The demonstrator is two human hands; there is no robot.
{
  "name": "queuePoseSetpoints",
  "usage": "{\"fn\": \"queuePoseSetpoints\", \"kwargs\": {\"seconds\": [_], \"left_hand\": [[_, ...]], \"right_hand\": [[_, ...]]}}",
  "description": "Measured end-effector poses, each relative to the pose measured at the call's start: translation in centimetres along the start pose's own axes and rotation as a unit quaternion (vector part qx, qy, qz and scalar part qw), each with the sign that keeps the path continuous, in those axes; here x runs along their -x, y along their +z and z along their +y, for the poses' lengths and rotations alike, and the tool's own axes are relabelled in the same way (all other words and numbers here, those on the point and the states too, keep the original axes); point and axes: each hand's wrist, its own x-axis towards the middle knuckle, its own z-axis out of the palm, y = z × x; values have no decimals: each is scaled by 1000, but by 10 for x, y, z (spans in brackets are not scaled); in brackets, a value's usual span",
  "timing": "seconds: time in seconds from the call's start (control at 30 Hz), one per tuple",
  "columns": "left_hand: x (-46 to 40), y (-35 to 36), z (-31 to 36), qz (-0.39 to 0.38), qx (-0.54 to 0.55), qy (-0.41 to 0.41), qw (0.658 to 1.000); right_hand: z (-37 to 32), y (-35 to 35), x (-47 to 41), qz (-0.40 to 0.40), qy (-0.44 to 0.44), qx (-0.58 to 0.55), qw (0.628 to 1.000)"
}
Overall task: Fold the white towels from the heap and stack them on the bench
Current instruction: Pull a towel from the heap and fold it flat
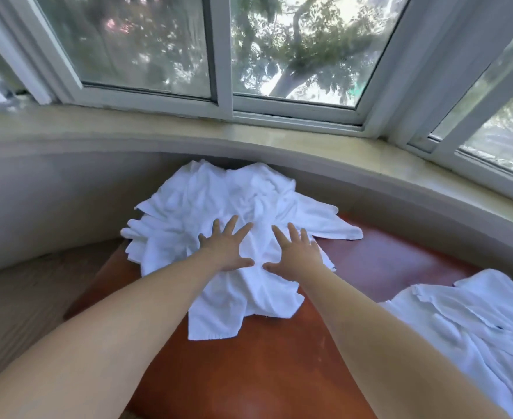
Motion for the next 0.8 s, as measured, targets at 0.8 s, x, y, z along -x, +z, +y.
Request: {"fn": "queuePoseSetpoints", "kwargs": {"seconds": [0.8], "left_hand": [[-196,27,-140,-146,78,-38,985]], "right_hand": [[-101,58,-241,-138,56,28,988]]}}
